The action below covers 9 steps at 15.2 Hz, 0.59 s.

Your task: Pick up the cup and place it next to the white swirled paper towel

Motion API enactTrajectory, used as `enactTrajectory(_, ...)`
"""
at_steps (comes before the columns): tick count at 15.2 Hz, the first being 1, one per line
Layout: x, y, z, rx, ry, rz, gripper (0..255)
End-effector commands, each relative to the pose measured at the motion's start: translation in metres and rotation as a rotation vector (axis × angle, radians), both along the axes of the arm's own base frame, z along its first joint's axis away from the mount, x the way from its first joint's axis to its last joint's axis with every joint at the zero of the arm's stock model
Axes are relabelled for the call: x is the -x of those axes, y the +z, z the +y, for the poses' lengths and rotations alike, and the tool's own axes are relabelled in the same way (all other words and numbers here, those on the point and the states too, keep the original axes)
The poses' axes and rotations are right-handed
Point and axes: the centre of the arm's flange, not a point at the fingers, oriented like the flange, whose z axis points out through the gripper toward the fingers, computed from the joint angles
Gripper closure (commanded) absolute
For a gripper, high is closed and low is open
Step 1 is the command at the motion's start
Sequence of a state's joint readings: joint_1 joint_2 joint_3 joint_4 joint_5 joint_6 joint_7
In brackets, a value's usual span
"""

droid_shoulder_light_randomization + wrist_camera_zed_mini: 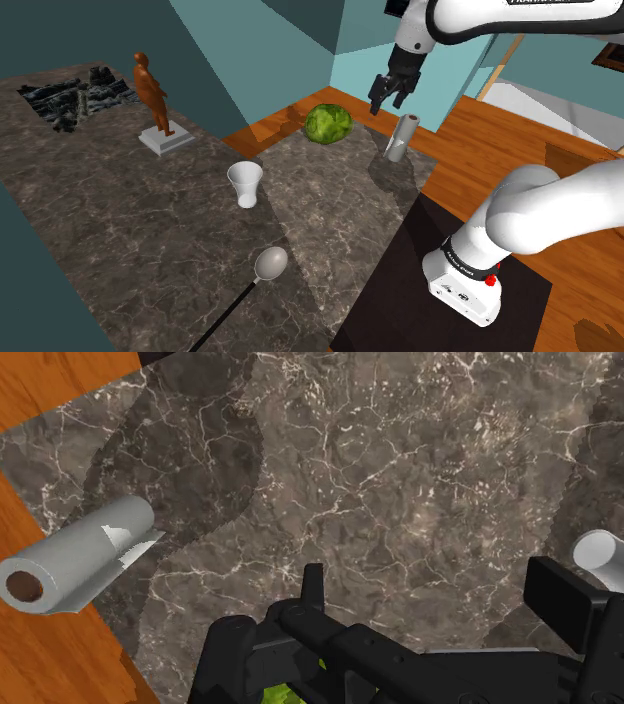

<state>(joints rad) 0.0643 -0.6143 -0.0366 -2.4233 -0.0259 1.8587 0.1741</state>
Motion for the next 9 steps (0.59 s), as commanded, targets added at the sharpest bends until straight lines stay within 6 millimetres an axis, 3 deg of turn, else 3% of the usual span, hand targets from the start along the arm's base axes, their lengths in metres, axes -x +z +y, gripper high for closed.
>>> enactTrajectory(1,-0.014,-0.018,0.012,-0.021,0.01,0.001,0)
enactTrajectory(9,-0.073,-0.081,0.061,-0.103,0.053,0.009,0)
